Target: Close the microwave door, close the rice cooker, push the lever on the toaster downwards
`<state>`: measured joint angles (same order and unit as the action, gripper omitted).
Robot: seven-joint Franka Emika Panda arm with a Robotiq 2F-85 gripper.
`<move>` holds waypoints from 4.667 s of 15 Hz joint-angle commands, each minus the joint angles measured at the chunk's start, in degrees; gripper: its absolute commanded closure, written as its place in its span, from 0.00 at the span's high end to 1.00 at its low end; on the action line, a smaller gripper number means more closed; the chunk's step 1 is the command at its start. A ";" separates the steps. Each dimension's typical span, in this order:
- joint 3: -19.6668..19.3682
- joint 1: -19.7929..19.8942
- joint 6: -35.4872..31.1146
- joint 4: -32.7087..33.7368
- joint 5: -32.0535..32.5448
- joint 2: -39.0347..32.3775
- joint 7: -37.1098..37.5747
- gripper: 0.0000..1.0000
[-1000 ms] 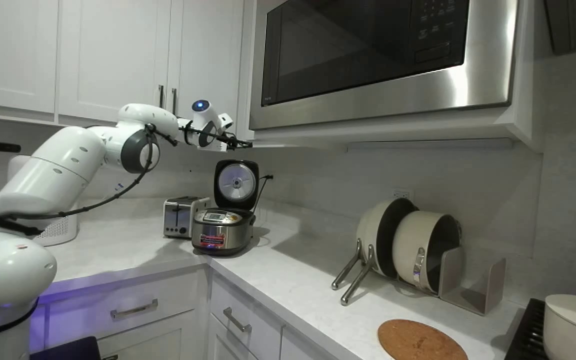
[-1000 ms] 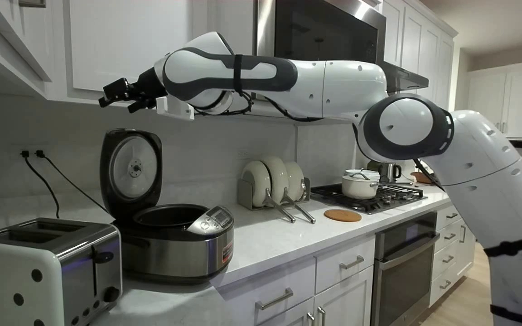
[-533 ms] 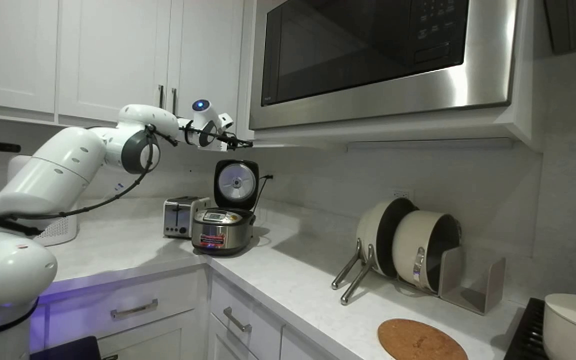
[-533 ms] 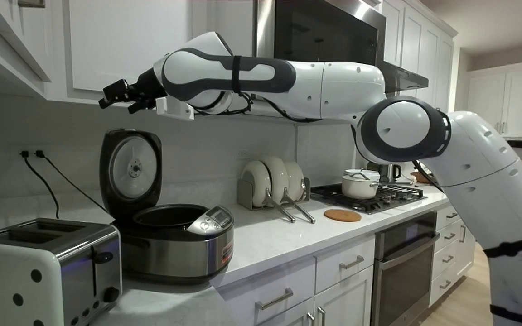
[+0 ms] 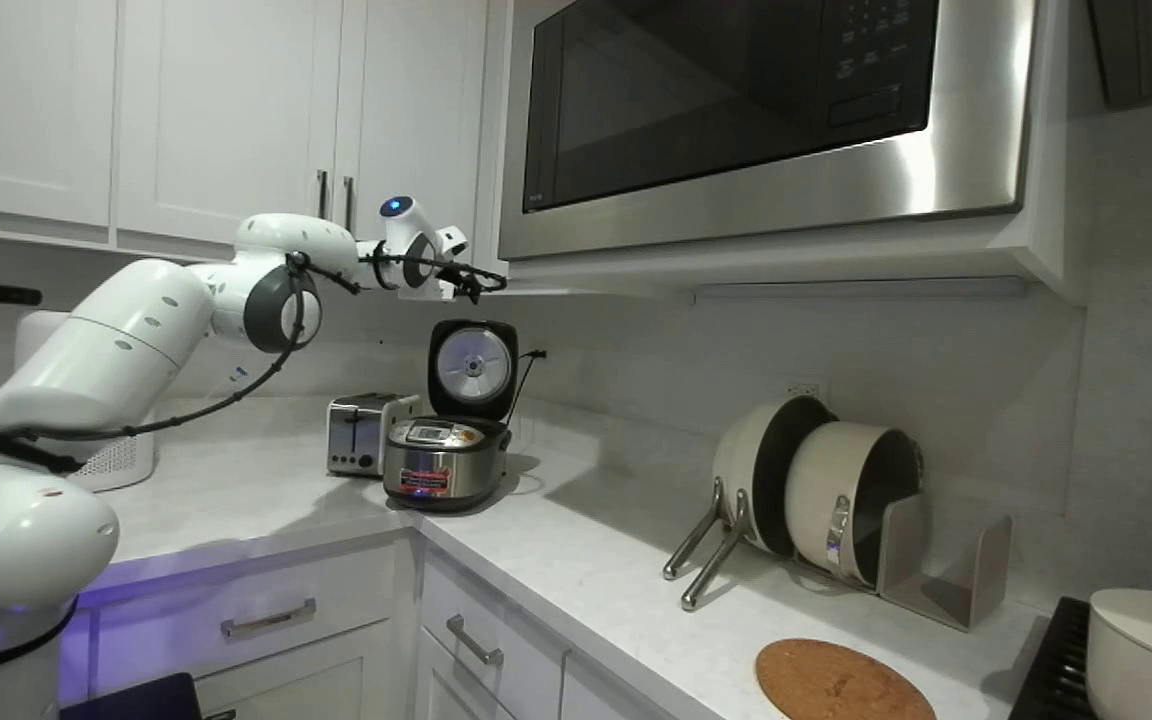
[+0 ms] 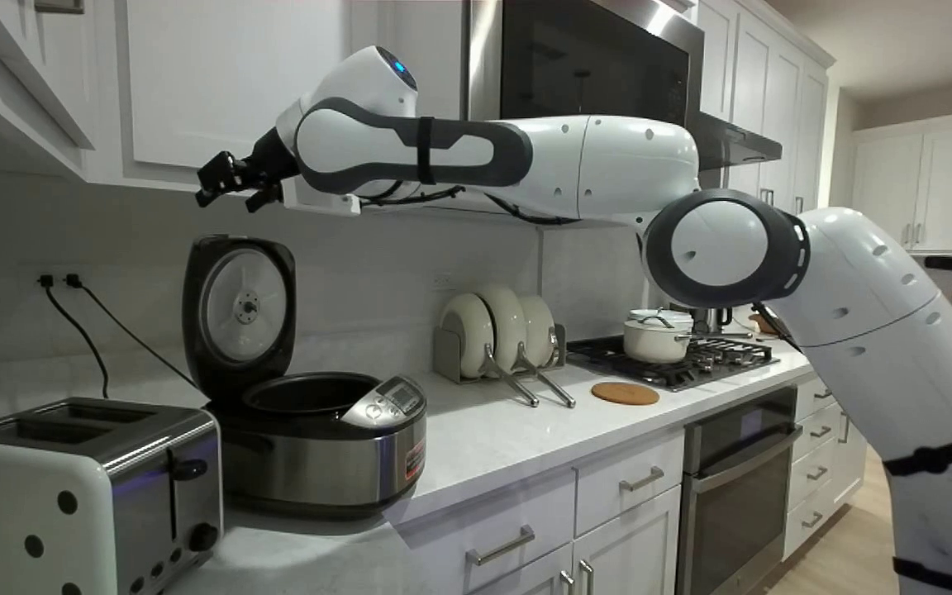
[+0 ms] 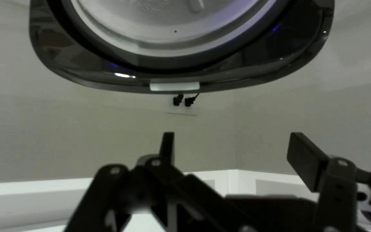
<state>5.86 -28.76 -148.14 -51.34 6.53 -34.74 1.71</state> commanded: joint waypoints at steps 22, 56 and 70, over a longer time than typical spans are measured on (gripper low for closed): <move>-7.92 -5.60 20.35 30.77 5.29 -17.97 6.08 0.00; -13.40 -11.68 73.96 24.17 10.14 -13.76 8.08 0.00; -7.21 -4.84 79.49 32.67 2.77 -19.69 6.79 0.00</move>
<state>-3.33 -35.42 -71.49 -23.56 11.00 -51.15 9.26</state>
